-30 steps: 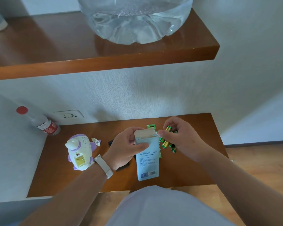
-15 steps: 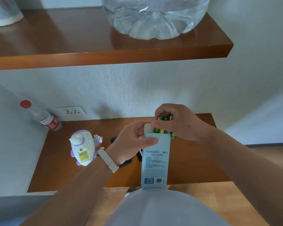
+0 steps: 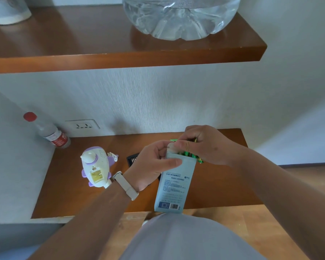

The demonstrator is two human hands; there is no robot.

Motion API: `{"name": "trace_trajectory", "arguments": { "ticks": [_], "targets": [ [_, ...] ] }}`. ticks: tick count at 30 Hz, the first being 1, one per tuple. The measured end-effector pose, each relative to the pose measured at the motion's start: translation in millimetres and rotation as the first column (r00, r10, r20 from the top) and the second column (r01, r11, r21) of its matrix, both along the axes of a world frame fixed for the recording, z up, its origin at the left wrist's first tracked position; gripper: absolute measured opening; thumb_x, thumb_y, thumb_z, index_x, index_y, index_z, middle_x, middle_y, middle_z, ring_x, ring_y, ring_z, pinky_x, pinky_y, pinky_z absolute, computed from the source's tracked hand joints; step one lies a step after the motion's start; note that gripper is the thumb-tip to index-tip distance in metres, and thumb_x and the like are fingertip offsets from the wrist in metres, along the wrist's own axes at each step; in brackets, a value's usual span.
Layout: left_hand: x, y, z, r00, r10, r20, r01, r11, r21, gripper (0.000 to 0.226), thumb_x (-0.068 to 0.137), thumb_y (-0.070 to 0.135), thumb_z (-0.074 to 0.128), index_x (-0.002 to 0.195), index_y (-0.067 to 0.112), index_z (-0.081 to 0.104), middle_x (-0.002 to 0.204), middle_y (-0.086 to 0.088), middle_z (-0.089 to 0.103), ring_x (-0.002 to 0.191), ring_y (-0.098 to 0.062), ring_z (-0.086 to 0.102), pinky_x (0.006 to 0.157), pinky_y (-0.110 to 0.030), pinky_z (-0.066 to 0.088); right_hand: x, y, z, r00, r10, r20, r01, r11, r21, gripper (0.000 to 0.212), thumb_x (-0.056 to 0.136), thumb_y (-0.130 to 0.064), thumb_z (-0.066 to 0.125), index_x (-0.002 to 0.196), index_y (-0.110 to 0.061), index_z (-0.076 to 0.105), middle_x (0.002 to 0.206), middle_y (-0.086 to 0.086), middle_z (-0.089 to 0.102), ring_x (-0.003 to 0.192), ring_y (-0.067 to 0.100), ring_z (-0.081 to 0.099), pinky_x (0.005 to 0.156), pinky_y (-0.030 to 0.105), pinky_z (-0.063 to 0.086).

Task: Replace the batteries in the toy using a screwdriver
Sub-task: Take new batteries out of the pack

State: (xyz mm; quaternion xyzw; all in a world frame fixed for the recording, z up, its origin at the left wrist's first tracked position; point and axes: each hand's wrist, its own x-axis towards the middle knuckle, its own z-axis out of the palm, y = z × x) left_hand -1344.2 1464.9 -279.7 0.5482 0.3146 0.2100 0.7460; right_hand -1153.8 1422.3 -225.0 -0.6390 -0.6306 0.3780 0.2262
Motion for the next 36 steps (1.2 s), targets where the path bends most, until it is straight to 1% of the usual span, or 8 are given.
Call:
{"name": "trace_trajectory", "arguments": {
  "ticks": [3, 6, 9, 12, 17, 22, 29, 36],
  "targets": [
    [1, -3, 2, 1.0, -0.008, -0.013, 0.008, 1.0, -0.004, 0.048, 0.076, 0.011, 0.076, 0.121, 0.004, 0.061, 0.104, -0.011, 0.077, 0.096, -0.029, 0.074, 0.081, -0.036, 0.06, 2, -4, -1, 0.999, -0.042, 0.007, 0.042, 0.999, -0.012, 0.022, 0.095, -0.043, 0.058, 0.077, -0.036, 0.066, 0.076, -0.013, 0.064, 0.065, -0.005, 0.058, 0.054, 0.012, 0.04],
    [4, -5, -1, 1.0, -0.014, -0.022, 0.014, 1.0, -0.023, 0.05, 0.075, 0.011, 0.076, 0.122, 0.003, 0.06, 0.106, -0.012, 0.076, 0.097, -0.03, 0.074, 0.083, -0.038, 0.059, 5, -7, -7, 0.989, -0.126, -0.072, 0.123, 0.991, -0.042, 0.027, 0.096, -0.041, 0.058, 0.08, -0.023, 0.069, 0.071, 0.001, 0.067, 0.056, 0.002, 0.053, 0.051, 0.016, 0.039],
    [7, -6, -2, 0.999, -0.02, -0.039, 0.019, 1.0, -0.022, 0.05, 0.075, 0.013, 0.077, 0.121, 0.003, 0.06, 0.107, -0.012, 0.076, 0.098, -0.03, 0.074, 0.083, -0.039, 0.059, 9, -9, -14, 0.952, -0.244, -0.185, 0.224, 0.967, -0.121, 0.029, 0.096, -0.04, 0.059, 0.082, -0.016, 0.069, 0.074, 0.008, 0.064, 0.064, 0.015, 0.054, 0.057, 0.028, 0.041],
    [8, -6, -3, 0.999, -0.021, -0.048, 0.02, 1.0, -0.024, 0.048, 0.078, 0.012, 0.077, 0.122, 0.004, 0.06, 0.108, -0.013, 0.076, 0.099, -0.031, 0.073, 0.084, -0.041, 0.058, 13, -12, -17, 0.915, -0.292, -0.277, 0.244, 0.95, -0.195, 0.02, 0.094, -0.03, 0.064, 0.085, -0.013, 0.067, 0.08, 0.007, 0.067, 0.068, 0.016, 0.059, 0.06, 0.026, 0.048],
    [11, -5, -6, 0.998, -0.009, -0.059, 0.008, 1.0, -0.025, 0.046, 0.078, 0.012, 0.077, 0.121, 0.006, 0.061, 0.109, -0.014, 0.075, 0.101, -0.034, 0.073, 0.087, -0.046, 0.058, 13, -15, -16, 0.936, -0.293, -0.193, 0.279, 0.955, -0.098, 0.015, 0.088, -0.03, 0.072, 0.086, -0.019, 0.062, 0.085, 0.012, 0.069, 0.068, 0.013, 0.061, 0.061, 0.028, 0.049],
    [12, -5, -10, 0.997, 0.02, -0.07, -0.022, 0.999, -0.035, 0.045, 0.078, 0.012, 0.076, 0.12, 0.004, 0.061, 0.108, -0.018, 0.075, 0.1, -0.036, 0.073, 0.089, -0.048, 0.058, 9, -15, -16, 0.977, -0.199, -0.071, 0.197, 0.98, -0.039, 0.021, 0.086, -0.037, 0.073, 0.086, -0.025, 0.056, 0.082, -0.002, 0.068, 0.077, 0.018, 0.067, 0.061, 0.03, 0.056],
    [12, -4, -14, 0.997, 0.02, -0.078, -0.025, 0.998, -0.066, 0.045, 0.078, 0.012, 0.076, 0.12, 0.005, 0.061, 0.106, -0.015, 0.075, 0.097, -0.032, 0.073, 0.083, -0.041, 0.058, 15, -12, -18, 0.965, -0.164, -0.204, 0.141, 0.983, -0.12, 0.003, 0.09, -0.029, 0.069, 0.089, -0.026, 0.068, 0.084, -0.007, 0.074, 0.085, 0.017, 0.071, 0.074, 0.034, 0.056],
    [16, 1, -16, 0.995, 0.015, -0.1, -0.023, 0.997, -0.079, 0.045, 0.077, 0.012, 0.076, 0.119, 0.004, 0.061, 0.104, -0.015, 0.075, 0.095, -0.032, 0.073, 0.083, -0.041, 0.057, 13, -7, -26, 0.963, -0.2, -0.181, 0.178, 0.976, -0.129, 0.007, 0.09, -0.027, 0.066, 0.086, -0.026, 0.073, 0.077, -0.012, 0.071, 0.075, 0.005, 0.067, 0.06, 0.014, 0.048]
  ]
}}
